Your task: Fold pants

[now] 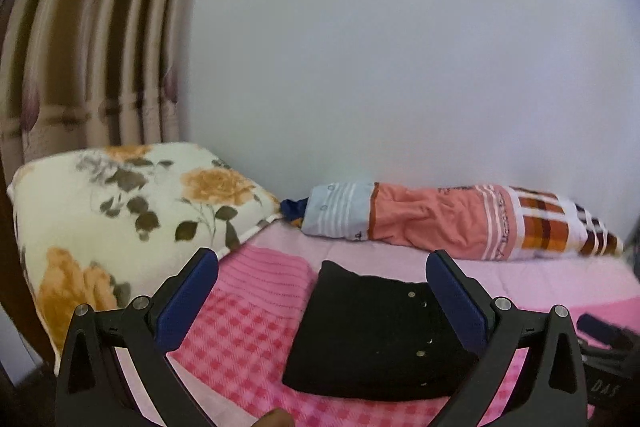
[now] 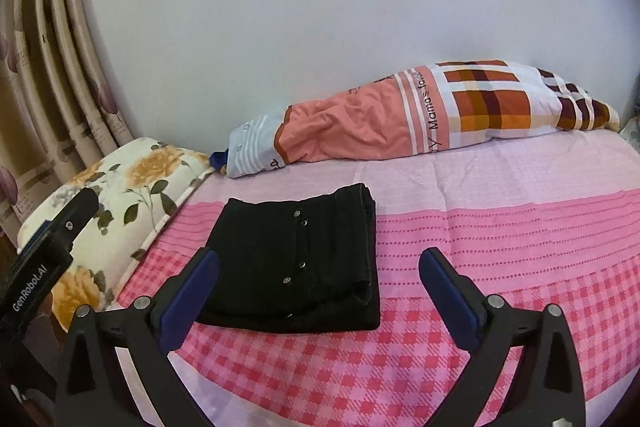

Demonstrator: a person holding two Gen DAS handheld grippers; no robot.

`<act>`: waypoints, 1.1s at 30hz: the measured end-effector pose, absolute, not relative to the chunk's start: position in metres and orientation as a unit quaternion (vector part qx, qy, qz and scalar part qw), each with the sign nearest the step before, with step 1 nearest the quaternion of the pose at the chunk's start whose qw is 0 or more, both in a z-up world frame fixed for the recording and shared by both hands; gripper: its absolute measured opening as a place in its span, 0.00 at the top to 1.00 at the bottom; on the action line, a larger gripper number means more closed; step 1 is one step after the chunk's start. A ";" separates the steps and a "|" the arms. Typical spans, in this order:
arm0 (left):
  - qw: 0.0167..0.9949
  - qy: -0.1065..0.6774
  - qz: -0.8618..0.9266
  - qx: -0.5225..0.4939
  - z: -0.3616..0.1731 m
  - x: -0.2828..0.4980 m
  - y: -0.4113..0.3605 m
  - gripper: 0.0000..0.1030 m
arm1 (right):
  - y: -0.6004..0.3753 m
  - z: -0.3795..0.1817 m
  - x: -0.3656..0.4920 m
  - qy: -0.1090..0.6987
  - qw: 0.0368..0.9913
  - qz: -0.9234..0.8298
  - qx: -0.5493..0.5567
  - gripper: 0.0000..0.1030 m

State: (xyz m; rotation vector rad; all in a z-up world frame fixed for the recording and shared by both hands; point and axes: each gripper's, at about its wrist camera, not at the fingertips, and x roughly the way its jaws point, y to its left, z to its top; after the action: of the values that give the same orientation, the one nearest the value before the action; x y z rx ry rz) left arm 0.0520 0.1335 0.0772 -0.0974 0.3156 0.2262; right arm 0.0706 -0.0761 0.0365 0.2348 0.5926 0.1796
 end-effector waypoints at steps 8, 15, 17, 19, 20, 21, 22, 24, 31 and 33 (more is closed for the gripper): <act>0.978 0.179 0.094 -0.058 0.079 0.051 0.139 0.00 | -0.072 0.041 0.066 0.290 0.945 0.102 0.114 0.03; 0.976 0.202 0.072 -0.025 0.071 0.056 0.128 0.00 | -0.067 0.040 0.064 0.292 0.945 0.104 0.106 0.02; 0.976 0.204 0.070 -0.027 0.069 0.056 0.128 0.00 | -0.066 0.039 0.064 0.294 0.945 0.102 0.105 0.02; 0.975 0.210 0.065 -0.031 0.068 0.057 0.129 0.00 | -0.066 0.038 0.063 0.295 0.944 0.101 0.104 0.02; 0.975 0.212 0.066 -0.031 0.067 0.058 0.129 0.00 | -0.066 0.037 0.063 0.296 0.944 0.101 0.103 0.02; 0.974 0.214 0.066 -0.032 0.066 0.058 0.129 0.00 | -0.065 0.037 0.063 0.297 0.944 0.101 0.103 0.02; 0.973 0.218 0.064 -0.035 0.065 0.059 0.130 0.00 | -0.065 0.037 0.063 0.298 0.944 0.102 0.102 0.02; 0.972 0.222 0.062 -0.038 0.064 0.060 0.131 0.00 | -0.064 0.036 0.063 0.299 0.944 0.102 0.101 0.02; 0.971 0.228 0.064 -0.040 0.060 0.062 0.133 0.00 | -0.063 0.034 0.064 0.304 0.942 0.102 0.100 0.02; 0.971 0.228 0.063 -0.041 0.060 0.062 0.133 0.00 | -0.064 0.031 0.065 0.305 0.941 0.101 0.100 0.02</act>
State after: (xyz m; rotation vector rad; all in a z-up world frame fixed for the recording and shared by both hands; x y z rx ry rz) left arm 0.0616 0.1328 0.0605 -0.0834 0.4604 0.1282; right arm 0.0647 -0.0640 0.0314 0.2048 0.6231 0.2068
